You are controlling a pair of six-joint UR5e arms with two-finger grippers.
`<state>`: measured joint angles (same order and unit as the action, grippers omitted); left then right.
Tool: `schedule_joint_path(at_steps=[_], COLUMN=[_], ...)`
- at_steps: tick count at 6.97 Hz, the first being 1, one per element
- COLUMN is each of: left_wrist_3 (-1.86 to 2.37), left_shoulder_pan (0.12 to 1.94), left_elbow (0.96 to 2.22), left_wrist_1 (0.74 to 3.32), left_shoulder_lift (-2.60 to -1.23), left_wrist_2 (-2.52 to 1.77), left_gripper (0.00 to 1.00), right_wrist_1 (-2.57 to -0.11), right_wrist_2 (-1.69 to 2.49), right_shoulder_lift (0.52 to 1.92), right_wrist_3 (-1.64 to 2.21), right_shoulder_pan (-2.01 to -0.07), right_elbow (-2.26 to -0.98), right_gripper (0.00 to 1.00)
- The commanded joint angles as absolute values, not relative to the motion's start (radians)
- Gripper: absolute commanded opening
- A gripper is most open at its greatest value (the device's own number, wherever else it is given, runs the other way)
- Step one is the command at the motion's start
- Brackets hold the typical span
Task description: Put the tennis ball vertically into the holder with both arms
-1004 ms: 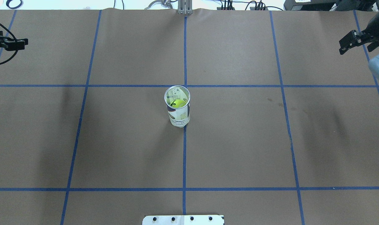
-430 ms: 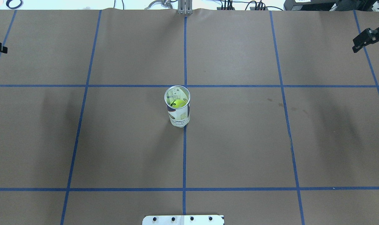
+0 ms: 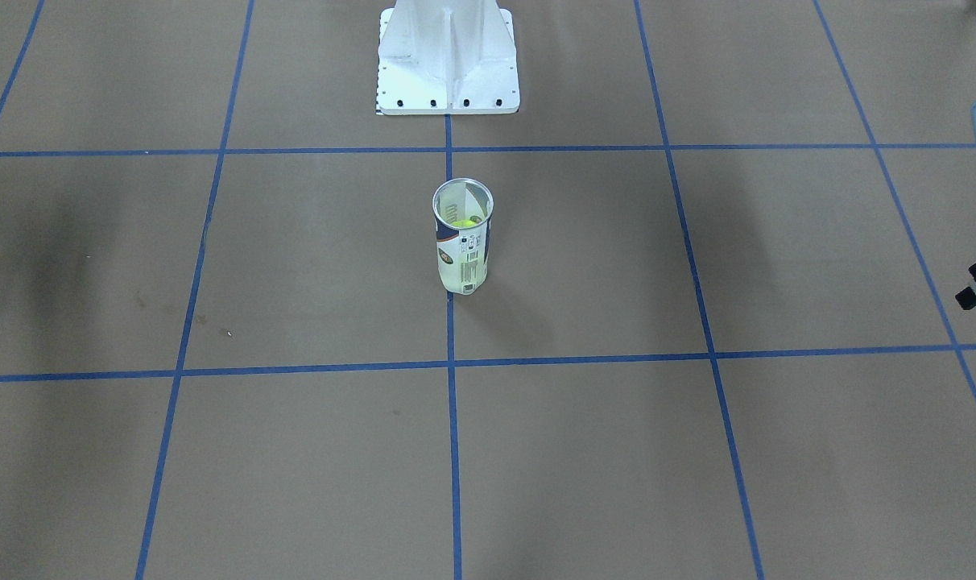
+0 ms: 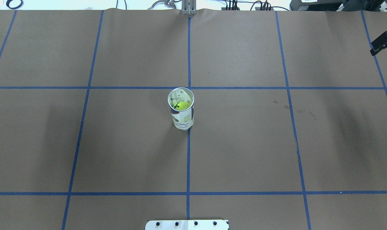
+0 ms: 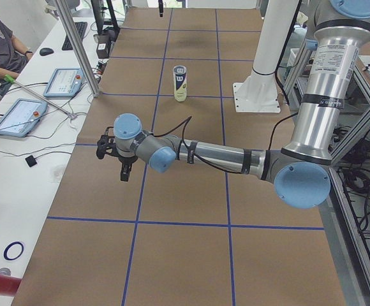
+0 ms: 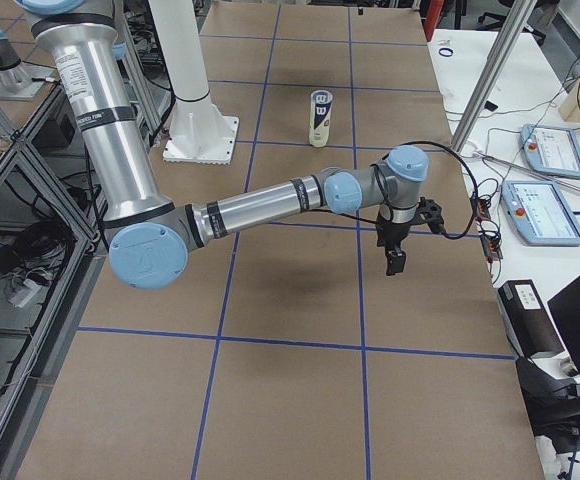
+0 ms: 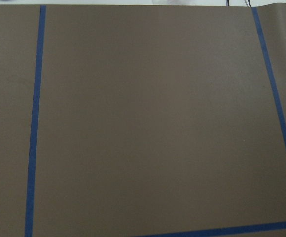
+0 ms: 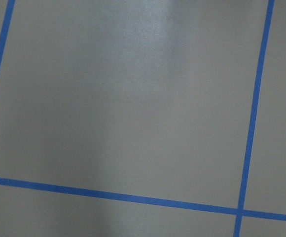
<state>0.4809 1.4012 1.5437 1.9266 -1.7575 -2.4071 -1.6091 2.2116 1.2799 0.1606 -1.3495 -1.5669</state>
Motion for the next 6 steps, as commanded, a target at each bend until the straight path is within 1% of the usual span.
schedule_joint_path(at_steps=[1, 2, 4, 6], left_wrist_3=[0.456, 0.450, 0.450, 0.449], left_shoulder_pan=[1.443, 1.440, 1.434, 1.433], left_elbow=[1.633, 1.667, 1.690, 1.693], left_wrist_1=[1.735, 1.739, 1.743, 1.744], left_shoulder_lift=[-1.725, -1.651, -1.655, -1.655], left_wrist_2=[-2.418, -2.398, -2.310, -2.312], left_gripper=[0.99, 0.99, 0.99, 1.00], right_wrist_1=[-1.612, -1.612, -1.614, -1.612], right_wrist_2=[2.278, 2.293, 2.304, 2.303], right_shoulder_lift=[1.295, 1.310, 1.321, 1.324], right_wrist_3=[0.051, 0.025, -0.020, -0.025], right_shoulder_pan=[-1.412, -1.422, -1.436, -1.436], right_elbow=[-1.533, -1.531, -1.531, -1.529], right_gripper=[0.99, 0.99, 0.99, 0.99])
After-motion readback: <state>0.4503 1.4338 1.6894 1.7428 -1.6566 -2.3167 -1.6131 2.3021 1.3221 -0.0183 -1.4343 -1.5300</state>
